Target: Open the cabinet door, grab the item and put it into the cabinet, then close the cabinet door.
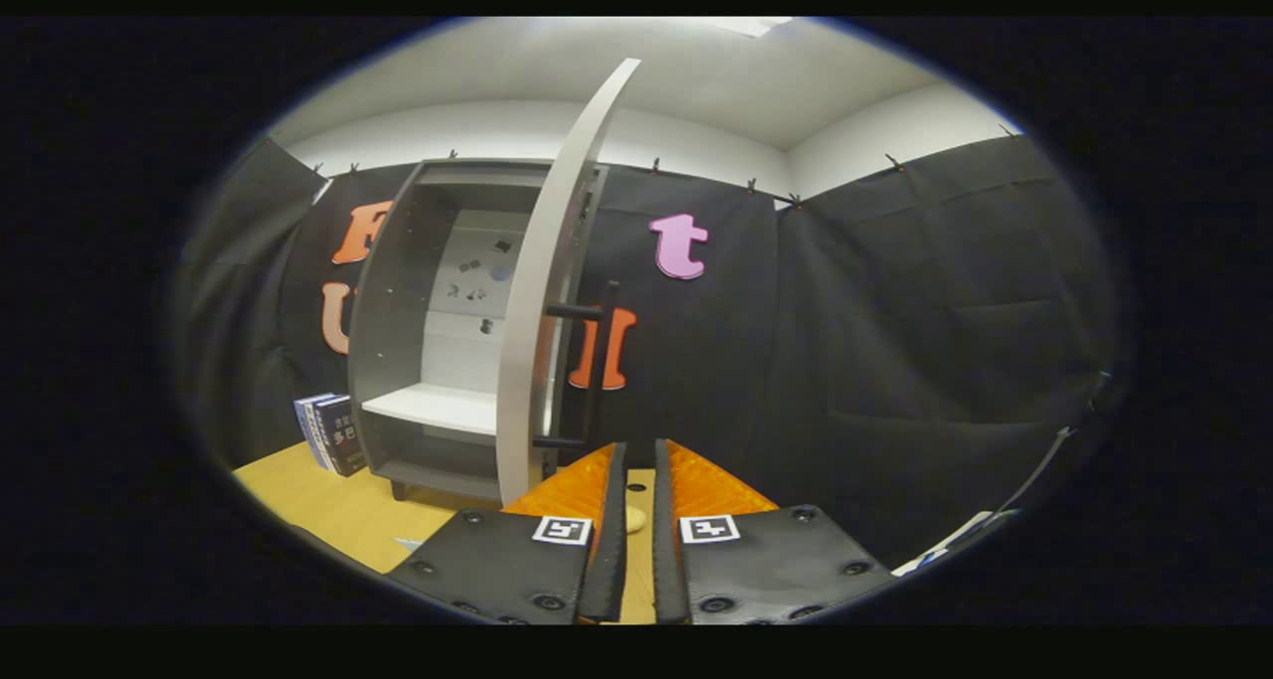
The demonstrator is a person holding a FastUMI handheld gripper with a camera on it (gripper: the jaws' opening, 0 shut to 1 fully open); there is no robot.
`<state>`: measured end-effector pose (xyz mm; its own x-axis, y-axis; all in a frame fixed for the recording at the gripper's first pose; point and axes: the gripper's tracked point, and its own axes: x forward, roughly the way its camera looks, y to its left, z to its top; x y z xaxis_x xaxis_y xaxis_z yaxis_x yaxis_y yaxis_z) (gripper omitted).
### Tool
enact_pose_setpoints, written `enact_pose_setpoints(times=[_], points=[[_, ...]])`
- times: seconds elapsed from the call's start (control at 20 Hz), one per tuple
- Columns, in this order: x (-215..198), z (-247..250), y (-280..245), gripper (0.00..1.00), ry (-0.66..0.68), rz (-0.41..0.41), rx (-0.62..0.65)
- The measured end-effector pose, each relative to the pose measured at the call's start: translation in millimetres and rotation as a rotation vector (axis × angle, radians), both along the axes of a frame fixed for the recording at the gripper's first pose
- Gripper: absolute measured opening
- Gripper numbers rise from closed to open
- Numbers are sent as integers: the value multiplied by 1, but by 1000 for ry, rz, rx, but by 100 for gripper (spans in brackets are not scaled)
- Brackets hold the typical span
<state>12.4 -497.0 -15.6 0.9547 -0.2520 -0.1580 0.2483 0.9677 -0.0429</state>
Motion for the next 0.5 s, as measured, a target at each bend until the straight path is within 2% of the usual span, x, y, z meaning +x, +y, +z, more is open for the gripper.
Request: enact_pose_setpoints(times=[0.05, 0.2, 0.3, 0.5], points=[[-8, 0, -2, 19, 7, -40, -30], [-45, 7, -28, 19, 21, -255, -165], [-58, 13, -14, 19, 17, -321, -193], [-75, 48, 33, 19, -85, -408, -265]])
